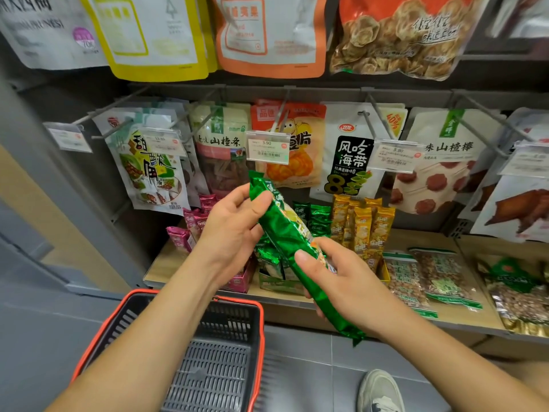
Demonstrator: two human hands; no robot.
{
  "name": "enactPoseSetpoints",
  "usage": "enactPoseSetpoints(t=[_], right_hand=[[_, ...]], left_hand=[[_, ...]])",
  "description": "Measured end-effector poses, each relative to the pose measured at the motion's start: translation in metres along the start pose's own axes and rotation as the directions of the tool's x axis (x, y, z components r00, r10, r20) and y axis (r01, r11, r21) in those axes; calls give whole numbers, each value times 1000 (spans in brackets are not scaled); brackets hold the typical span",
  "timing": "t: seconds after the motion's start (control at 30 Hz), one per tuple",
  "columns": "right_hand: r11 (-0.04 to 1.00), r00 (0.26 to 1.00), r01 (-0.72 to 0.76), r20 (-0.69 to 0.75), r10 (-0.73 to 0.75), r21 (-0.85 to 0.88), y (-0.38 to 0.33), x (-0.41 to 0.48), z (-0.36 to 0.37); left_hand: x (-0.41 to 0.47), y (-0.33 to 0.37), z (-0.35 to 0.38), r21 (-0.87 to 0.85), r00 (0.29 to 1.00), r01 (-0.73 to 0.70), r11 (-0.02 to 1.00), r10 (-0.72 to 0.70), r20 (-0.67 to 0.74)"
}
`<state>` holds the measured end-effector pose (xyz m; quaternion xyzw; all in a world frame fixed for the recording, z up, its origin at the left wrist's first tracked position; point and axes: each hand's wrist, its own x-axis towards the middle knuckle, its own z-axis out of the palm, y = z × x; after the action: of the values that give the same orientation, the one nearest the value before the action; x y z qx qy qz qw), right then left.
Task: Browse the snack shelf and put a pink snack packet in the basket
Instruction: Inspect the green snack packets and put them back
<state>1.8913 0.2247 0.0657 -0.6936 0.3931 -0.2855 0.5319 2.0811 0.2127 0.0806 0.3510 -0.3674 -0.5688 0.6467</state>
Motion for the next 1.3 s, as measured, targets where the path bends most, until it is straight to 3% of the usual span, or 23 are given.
enactPoseSetpoints(t=[0.13, 0.23, 0.33, 0.43, 0.6, 0.8, 1.1, 1.3], right_hand=[[998, 1000, -14, 2, 14, 62, 1, 3, 3], [999, 999, -36, -15, 35, -32, 4, 5, 2], [998, 999, -27, -36, 24, -62, 4, 9, -1], [999, 1000, 20, -8, -20, -33, -5, 10, -2], [996, 980, 90, -181, -85, 21, -14, 16, -15], [985, 916, 167, -377, -140, 41, -11, 15, -26], [967, 872, 193, -481, -91, 167, -13, 11, -44], [971, 866, 184, -493, -87, 153, -11, 11, -46]], left_hand=[[-3, -10, 6, 37, 997, 42, 998, -45, 66], [-4, -14, 6, 42, 990, 101, 994, -105, 96], [-9, -25, 13, 210, 981, 121, 970, -149, 124], [-12, -31, 20, 380, 982, 27, 925, -96, 164], [-17, -32, 22, 508, 941, 21, 861, -188, 280], [-22, -48, 34, 482, 962, 110, 869, -214, 168], [-32, -61, 32, 685, 836, 180, 706, -477, 271], [-36, -62, 27, 753, 786, 168, 637, -547, 287]])
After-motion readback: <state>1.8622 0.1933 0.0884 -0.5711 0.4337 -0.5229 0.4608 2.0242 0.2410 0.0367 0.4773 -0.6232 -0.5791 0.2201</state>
